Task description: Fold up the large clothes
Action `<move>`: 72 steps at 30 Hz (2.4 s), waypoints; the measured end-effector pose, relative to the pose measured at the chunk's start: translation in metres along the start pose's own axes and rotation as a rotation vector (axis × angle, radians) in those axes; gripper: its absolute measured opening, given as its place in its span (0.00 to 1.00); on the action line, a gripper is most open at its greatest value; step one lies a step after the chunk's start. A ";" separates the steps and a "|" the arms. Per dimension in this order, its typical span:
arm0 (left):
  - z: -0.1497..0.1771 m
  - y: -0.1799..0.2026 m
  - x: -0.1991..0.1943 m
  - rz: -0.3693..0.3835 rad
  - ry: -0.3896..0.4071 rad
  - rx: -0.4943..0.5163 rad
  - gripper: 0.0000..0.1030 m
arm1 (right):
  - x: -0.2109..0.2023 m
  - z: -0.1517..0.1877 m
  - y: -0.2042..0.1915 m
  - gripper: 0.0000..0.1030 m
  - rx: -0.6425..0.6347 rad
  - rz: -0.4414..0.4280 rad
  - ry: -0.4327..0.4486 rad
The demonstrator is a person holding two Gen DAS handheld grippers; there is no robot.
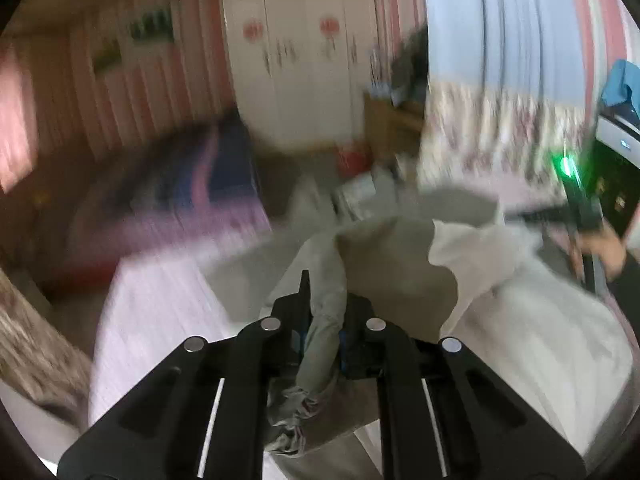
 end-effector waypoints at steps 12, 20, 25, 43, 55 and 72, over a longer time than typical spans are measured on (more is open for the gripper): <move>0.091 -0.116 0.092 -0.155 -0.297 0.027 0.79 | -0.036 -0.023 -0.007 0.47 -0.036 0.023 0.055; 0.060 -0.106 0.063 -0.010 -0.227 -0.320 0.97 | -0.037 -0.031 -0.047 0.55 -0.123 -0.064 0.068; 0.067 -0.047 0.101 -0.041 -0.271 -0.251 0.97 | -0.002 -0.002 -0.088 0.54 -0.299 -0.085 -0.024; 0.130 -0.055 0.165 -0.049 -0.472 -0.159 0.86 | 0.051 0.019 -0.045 0.46 -0.368 -0.080 -0.163; 0.067 -0.081 0.147 -0.141 -0.397 -0.252 0.97 | 0.034 -0.032 -0.021 0.70 -0.159 0.020 -0.087; 0.114 -0.086 0.167 -0.136 -0.496 -0.304 0.97 | 0.044 -0.004 -0.005 0.68 -0.155 0.079 -0.143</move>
Point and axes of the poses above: each gripper's, at about its wrist camera, not at the fingertips, and x roughly the way its jaws point, y to its right, z to its underside, the point moved 8 cm from there along x, roughly the way its jaws point
